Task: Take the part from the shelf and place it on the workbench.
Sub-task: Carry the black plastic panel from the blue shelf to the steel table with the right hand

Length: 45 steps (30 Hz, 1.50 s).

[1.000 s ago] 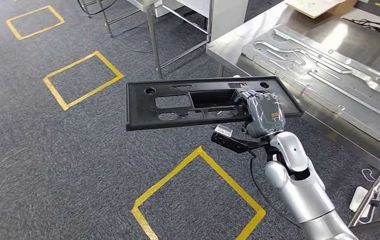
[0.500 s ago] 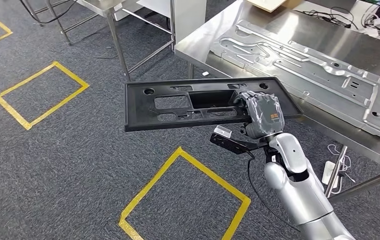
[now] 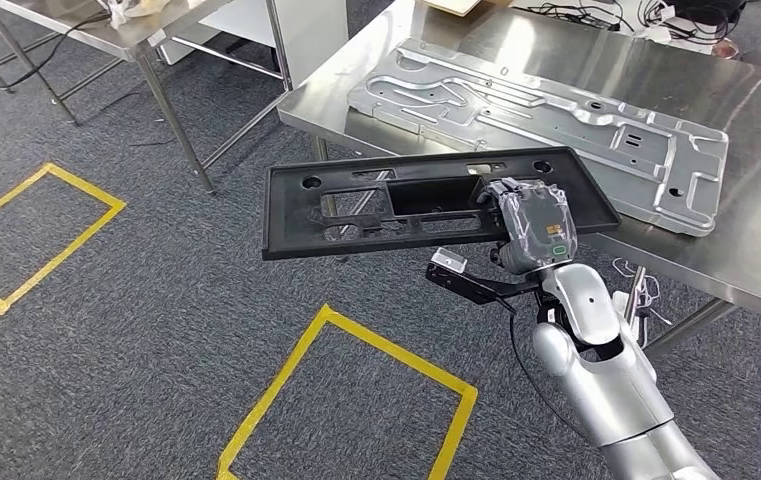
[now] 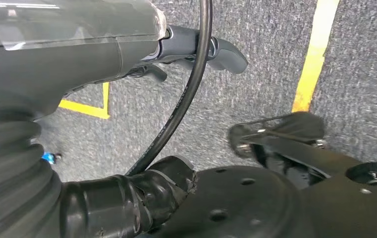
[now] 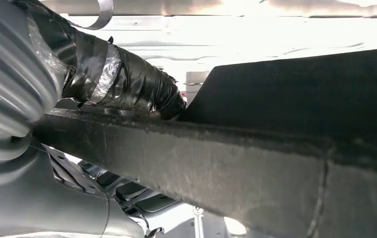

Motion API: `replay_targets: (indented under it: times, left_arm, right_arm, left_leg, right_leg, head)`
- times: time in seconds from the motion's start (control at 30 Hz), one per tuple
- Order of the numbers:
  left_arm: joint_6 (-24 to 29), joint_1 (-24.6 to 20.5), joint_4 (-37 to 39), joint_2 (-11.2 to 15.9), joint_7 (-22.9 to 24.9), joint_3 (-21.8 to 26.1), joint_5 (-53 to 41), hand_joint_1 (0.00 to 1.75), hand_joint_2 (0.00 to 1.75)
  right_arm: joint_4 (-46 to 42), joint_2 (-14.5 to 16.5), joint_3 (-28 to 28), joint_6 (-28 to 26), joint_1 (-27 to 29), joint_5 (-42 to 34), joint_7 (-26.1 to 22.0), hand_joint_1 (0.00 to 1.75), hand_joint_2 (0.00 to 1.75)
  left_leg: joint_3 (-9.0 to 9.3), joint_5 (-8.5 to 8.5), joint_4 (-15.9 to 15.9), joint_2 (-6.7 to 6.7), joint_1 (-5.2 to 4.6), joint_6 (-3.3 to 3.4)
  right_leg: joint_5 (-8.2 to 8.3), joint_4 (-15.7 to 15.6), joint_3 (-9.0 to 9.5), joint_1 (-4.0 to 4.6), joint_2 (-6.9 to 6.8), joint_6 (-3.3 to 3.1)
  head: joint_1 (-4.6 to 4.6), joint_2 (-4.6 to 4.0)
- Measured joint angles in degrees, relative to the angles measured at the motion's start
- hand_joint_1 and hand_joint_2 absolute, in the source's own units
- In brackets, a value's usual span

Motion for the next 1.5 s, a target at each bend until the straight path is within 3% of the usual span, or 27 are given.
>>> replay_targets:
  times: [0.07, 0.1, 0.27, 0.33, 0.4, 0.43, 0.47, 0.5, 0.57, 0.6, 0.67, 0.73, 0.8, 0.9, 0.93, 0.97, 1.0, 1.07, 1.1, 1.17, 1.27, 1.33, 1.43, 1.47, 1.5]
  left_arm:
    - [0.0, 0.2, 0.0, 0.0, 0.0, 0.0, 0.0, 0.0, 1.75]
    - [0.0, 0.2, 0.0, 0.1, 0.0, 0.0, 0.0, 0.0, 1.75]
    - [0.0, 0.0, 0.0, 0.0, 0.1, 0.0, 0.0, 0.0, 1.75]
    - [0.0, 0.1, 0.0, 0.0, 0.1, 0.0, 0.0, 0.0, 1.75]
    - [0.0, 0.2, 0.0, 0.0, 0.1, 0.0, 0.0, 0.0, 1.75]
    - [0.0, 0.1, 0.0, 0.0, 0.1, 0.0, 0.0, 0.0, 1.75]
    - [-0.2, 0.1, 0.0, 0.0, 0.0, 0.0, 0.0, 0.0, 1.75]
    - [-0.3, 0.1, 0.0, 0.1, 0.0, 0.0, 0.0, 0.0, 1.75]
    - [-0.7, 0.2, 0.0, 0.1, -0.1, 0.1, 0.0, 0.0, 1.75]
    - [-0.9, 0.2, 0.0, 0.2, -0.1, 0.2, 0.1, 0.0, 1.75]
    - [-1.1, 0.2, 0.0, 0.5, -0.2, 0.3, 0.1, 0.0, 1.75]
    - [-1.1, 0.0, 0.0, 0.7, -0.2, 0.3, 0.1, 0.0, 1.75]
    - [-1.1, 0.0, 0.0, 0.9, -0.3, 0.4, 0.1, 0.0, 1.75]
    - [-1.0, 0.0, 0.0, 1.0, -0.4, 0.4, 0.1, 0.0, 1.75]
    - [-1.0, 0.0, 0.0, 1.1, -0.4, 0.4, 0.1, 0.0, 1.75]
    - [-1.0, 0.1, 0.0, 1.1, -0.4, 0.5, 0.1, 0.0, 1.75]
    - [-1.0, 0.2, 0.0, 1.1, -0.5, 0.5, 0.1, 0.0, 1.75]
    - [-0.9, 0.3, 0.0, 1.2, -0.6, 0.8, 0.0, 0.0, 1.75]
    - [-0.9, 0.3, 0.0, 1.2, -0.6, 0.9, 0.0, 0.0, 1.75]
    - [-0.8, 0.3, 0.0, 1.3, -0.7, 1.1, 0.0, 0.0, 1.75]
    - [-0.7, 0.1, 0.0, 1.3, -0.7, 1.1, -0.2, 0.0, 1.75]
    - [-0.7, 0.2, 0.0, 1.3, -0.7, 1.2, -0.4, 0.0, 1.75]
    - [-0.7, 0.2, 0.0, 1.3, -0.7, 1.2, -0.7, 0.0, 1.75]
    - [-0.7, 0.2, 0.0, 1.3, -0.7, 1.2, -0.8, 0.0, 1.75]
    - [-0.7, 0.2, 0.0, 1.3, -0.7, 1.2, -0.8, 0.0, 1.75]
  right_arm:
    - [0.0, 0.0, 0.0, -0.1, -0.1, 0.1, 0.1, 1.75, 1.75]
    - [0.0, 0.0, 0.0, -0.1, -0.1, 0.1, 0.1, 1.75, 1.75]
    - [0.2, 0.0, 0.0, -0.2, -0.2, 0.2, 0.1, 1.75, 1.75]
    - [0.2, 0.0, 0.0, -0.2, -0.4, 0.2, 0.1, 1.75, 1.75]
    - [0.3, 0.0, 0.0, -0.2, -0.4, 0.3, 0.1, 1.75, 1.75]
    - [0.4, 0.0, 0.0, -0.1, -0.3, 0.4, 0.2, 1.75, 1.75]
    - [0.5, 0.0, 0.0, -0.1, -0.2, 0.6, 0.2, 1.75, 1.75]
    - [0.6, 0.1, 0.1, 0.0, -0.3, 0.8, 0.3, 1.75, 1.75]
    - [0.9, 0.5, 0.1, 0.1, -0.7, 1.5, 0.8, 1.75, 1.75]
    - [1.1, 0.8, 0.2, 0.2, -0.9, 1.7, 1.0, 1.75, 1.75]
    - [1.4, 1.3, 0.2, 0.3, -1.2, 2.0, 1.3, 1.75, 1.75]
    - [1.7, 1.7, 0.3, 0.3, -1.3, 2.2, 1.3, 1.75, 1.75]
    - [1.9, 2.1, 0.3, 0.3, -1.4, 2.3, 1.3, 1.75, 1.75]
    - [2.3, 2.7, 0.4, 0.3, -1.7, 2.4, 1.3, 1.75, 1.75]
    - [2.5, 2.8, 0.5, 0.3, -1.7, 2.4, 1.3, 1.75, 1.75]
    - [2.7, 2.9, 0.6, 0.3, -1.7, 2.4, 1.3, 1.75, 1.75]
    - [2.8, 3.0, 0.8, 0.3, -1.7, 2.5, 1.3, 1.75, 1.75]
    - [3.0, 3.0, 0.9, 0.3, -1.8, 2.5, 1.3, 1.75, 1.75]
    - [3.1, 3.1, 0.9, 0.3, -1.9, 2.5, 1.4, 1.75, 1.75]
    - [3.1, 3.1, 0.9, 0.3, -2.1, 2.5, 1.4, 1.75, 1.75]
    - [3.1, 3.1, 1.0, 0.4, -2.2, 2.5, 1.4, 1.75, 1.75]
    - [3.1, 3.1, 1.0, 0.4, -2.4, 2.6, 1.4, 1.75, 1.75]
    - [3.2, 3.1, 1.1, 0.6, -2.5, 2.8, 1.5, 1.75, 1.75]
    - [3.4, 3.1, 1.2, 0.7, -2.5, 3.0, 1.7, 1.75, 1.75]
    - [3.5, 3.1, 1.3, 0.8, -2.4, 3.3, 1.8, 1.75, 1.75]
  left_leg:
    - [3.03, 4.44, -7.9, -0.35, -0.13, 0.66]
    - [4.13, 5.46, -10.6, -0.53, -0.23, 0.93]
    - [5.34, 5.79, -13.3, -0.59, -0.17, 2.08]
    - [5.78, 5.85, -13.8, -0.31, -0.02, 2.62]
    - [5.89, 5.61, -13.7, -0.13, -0.07, 2.91]
    - [5.99, 5.45, -13.7, -0.1, -0.08, 2.94]
    - [6.16, 5.23, -13.6, -0.13, -0.08, 2.9]
    - [6.44, 4.95, -13.4, -0.18, -0.07, 2.78]
    - [6.95, 4.25, -13.1, -0.2, -0.14, 2.3]
    - [6.99, 3.98, -12.9, -0.16, -0.21, 2.0]
    - [6.87, 3.72, -12.8, 0.0, -0.32, 1.36]
    - [6.98, 3.42, -12.8, 0.1, -0.22, 0.7]
    - [6.05, 2.0, -10.3, 0.03, -0.12, 0.07]
    - [0.01, -2.18, 0.5, -0.06, -0.01, -0.54]
    - [-1.76, -2.51, 3.0, -0.05, 0.01, -0.6]
    - [-2.5, -1.67, 3.5, -0.06, 0.01, -0.58]
    - [-2.13, 0.19, 1.8, -0.06, 0.01, -0.46]
    - [0.99, 4.74, -5.7, -0.14, -0.09, 0.05]
    - [2.54, 6.0, -9.1, -0.21, -0.22, 0.37]
    - [4.0, 6.18, -12.2, -0.33, -0.5, 0.93]
    - [4.9, 5.87, -13.2, -0.33, -0.34, 1.89]
    - [5.77, 5.72, -13.6, -0.28, -0.15, 2.52]
    - [6.44, 5.08, -13.6, -0.27, -0.21, 3.01]
    - [6.76, 4.77, -13.6, -0.33, -0.23, 3.04]
    - [7.21, 4.4, -13.6, -0.41, -0.23, 2.97]
  right_leg:
    - [-0.41, 0.1, 0.41, 0.12, 0.55, 0.34]
    - [-0.52, 0.2, 0.43, 0.17, 0.74, 0.59]
    - [-1.37, 0.8, 0.04, 0.19, 0.43, 2.15]
    - [-4.17, 5.9, -2.47, 0.07, -0.38, 2.66]
    - [-7.07, 13.4, -6.55, -0.13, -0.68, 3.05]
    - [-7.22, 15.6, -7.9, -0.27, -0.72, 3.19]
    - [-6.14, 15.4, -8.1, -0.39, -0.81, 3.27]
    - [-4.07, 13.0, -7.12, -0.5, -0.93, 3.27]
    - [-0.13, 5.4, -3.61, -0.46, -1.39, 2.92]
    - [0.71, 2.6, -2.27, -0.31, -1.53, 2.62]
    - [0.43, 0.9, -1.44, 0.11, -1.56, 2.03]
    - [0.31, 0.4, -1.14, -0.01, -1.34, 1.45]
    - [0.18, -0.1, -0.47, -0.33, -1.3, 0.72]
    - [-0.35, -0.2, 0.17, -0.25, -1.28, -0.02]
    - [-0.58, -0.2, 0.38, -0.2, -1.23, -0.09]
    - [-0.83, -0.2, 0.65, -0.16, -1.14, -0.06]
    - [-1.11, -0.1, 1.01, -0.15, -1.02, 0.03]
    - [-1.75, -0.1, 1.89, -0.11, -0.85, 0.39]
    - [-2.05, -0.1, 2.15, -0.04, -0.78, 0.65]
    - [-2.25, -0.1, 2.37, 0.09, -0.74, 1.29]
    - [-2.42, 0.6, 2.43, 0.09, -0.82, 2.18]
    - [-4.25, 4.3, 0.69, -0.04, -0.93, 2.6]
    - [-7.87, 14.2, -5.37, -0.26, -0.97, 3.08]
    - [-7.75, 15.7, -6.77, -0.32, -0.98, 3.2]
    - [-6.41, 15.0, -7.18, -0.35, -1.0, 3.26]
  head:
    - [0.0, 0.0]
    - [-0.01, 0.0]
    - [0.08, 0.0]
    - [0.11, 0.0]
    - [0.1, 0.0]
    - [0.1, 0.0]
    - [0.1, 0.0]
    - [0.1, 0.0]
    - [0.12, 0.0]
    - [0.1, 0.0]
    - [0.07, 0.0]
    - [0.04, 0.0]
    - [-0.01, 0.0]
    - [-0.08, 0.0]
    - [-0.08, 0.0]
    - [-0.08, 0.0]
    - [-0.08, 0.0]
    - [-0.06, 0.0]
    - [-0.07, 0.0]
    - [-0.08, 0.0]
    - [-0.07, 0.0]
    - [-0.05, 0.0]
    - [-0.04, 0.0]
    - [-0.04, 0.0]
    - [-0.03, 0.0]
